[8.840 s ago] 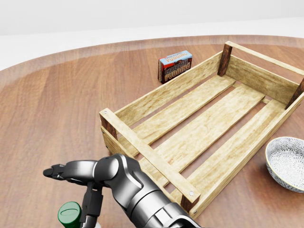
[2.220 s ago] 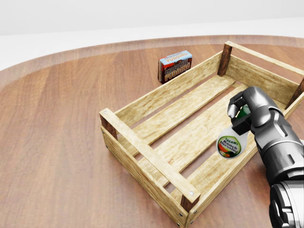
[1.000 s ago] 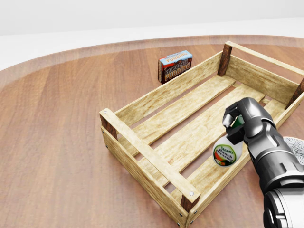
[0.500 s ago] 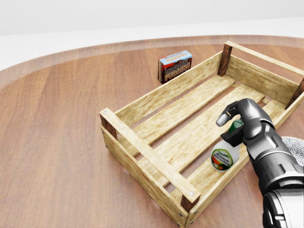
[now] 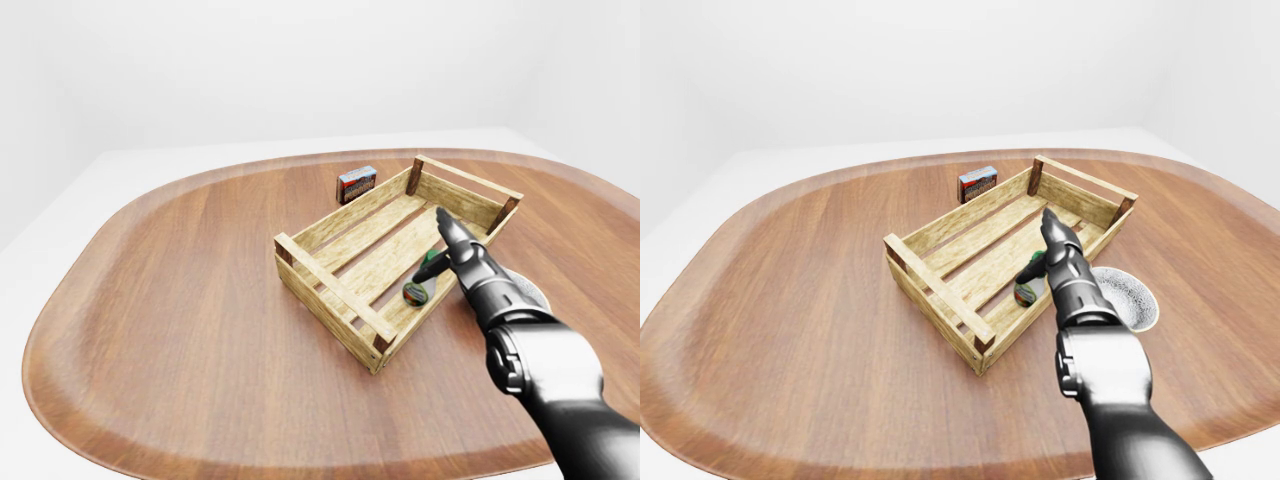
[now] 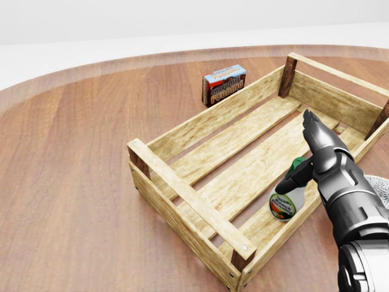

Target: Pick up the salad dressing and put it in the tray.

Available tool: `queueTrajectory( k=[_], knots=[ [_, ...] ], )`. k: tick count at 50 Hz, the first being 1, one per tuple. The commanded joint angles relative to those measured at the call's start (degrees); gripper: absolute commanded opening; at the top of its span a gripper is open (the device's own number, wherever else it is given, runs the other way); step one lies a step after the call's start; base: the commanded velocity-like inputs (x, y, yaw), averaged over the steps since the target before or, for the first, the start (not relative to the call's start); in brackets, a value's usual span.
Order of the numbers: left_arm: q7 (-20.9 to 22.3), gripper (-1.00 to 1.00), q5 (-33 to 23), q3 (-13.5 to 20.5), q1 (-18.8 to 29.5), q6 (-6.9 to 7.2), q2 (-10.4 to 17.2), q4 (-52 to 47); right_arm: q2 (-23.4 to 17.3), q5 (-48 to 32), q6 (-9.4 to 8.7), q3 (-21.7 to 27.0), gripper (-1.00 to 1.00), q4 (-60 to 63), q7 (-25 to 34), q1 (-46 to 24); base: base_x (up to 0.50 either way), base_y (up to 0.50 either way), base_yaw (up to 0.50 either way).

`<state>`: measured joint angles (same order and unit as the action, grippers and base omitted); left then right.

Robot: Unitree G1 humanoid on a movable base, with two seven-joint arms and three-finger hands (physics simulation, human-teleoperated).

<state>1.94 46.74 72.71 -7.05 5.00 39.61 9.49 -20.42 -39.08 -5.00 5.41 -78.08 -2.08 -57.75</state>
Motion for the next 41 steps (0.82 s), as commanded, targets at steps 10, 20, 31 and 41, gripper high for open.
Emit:
queueTrajectory(
  k=[10,20,31,41],
  knots=[
    [-0.01,1.0,0.28,0.21,-0.04,0.0,-0.15,-0.8,-5.16,-6.85,0.0,-4.51,1.0,4.42,13.38,-16.57,0.0,0.0,0.0],
    [-0.26,1.0,0.53,0.16,0.11,0.0,-0.53,-2.14,-9.95,-14.16,0.0,-5.47,1.0,12.76,26.75,-27.22,0.0,0.0,0.0],
    [-0.42,1.0,0.39,-0.34,0.44,0.0,-0.77,-2.97,-14.21,-17.95,0.0,-2.14,1.0,25.22,35.38,-26.95,0.0,0.0,0.0],
    [-0.52,1.0,0.75,0.06,0.27,0.0,-0.97,-4.21,-14.43,-20.23,0.0,1.07,1.0,50.89,42.08,-16.31,0.0,0.0,0.0]
  ],
)
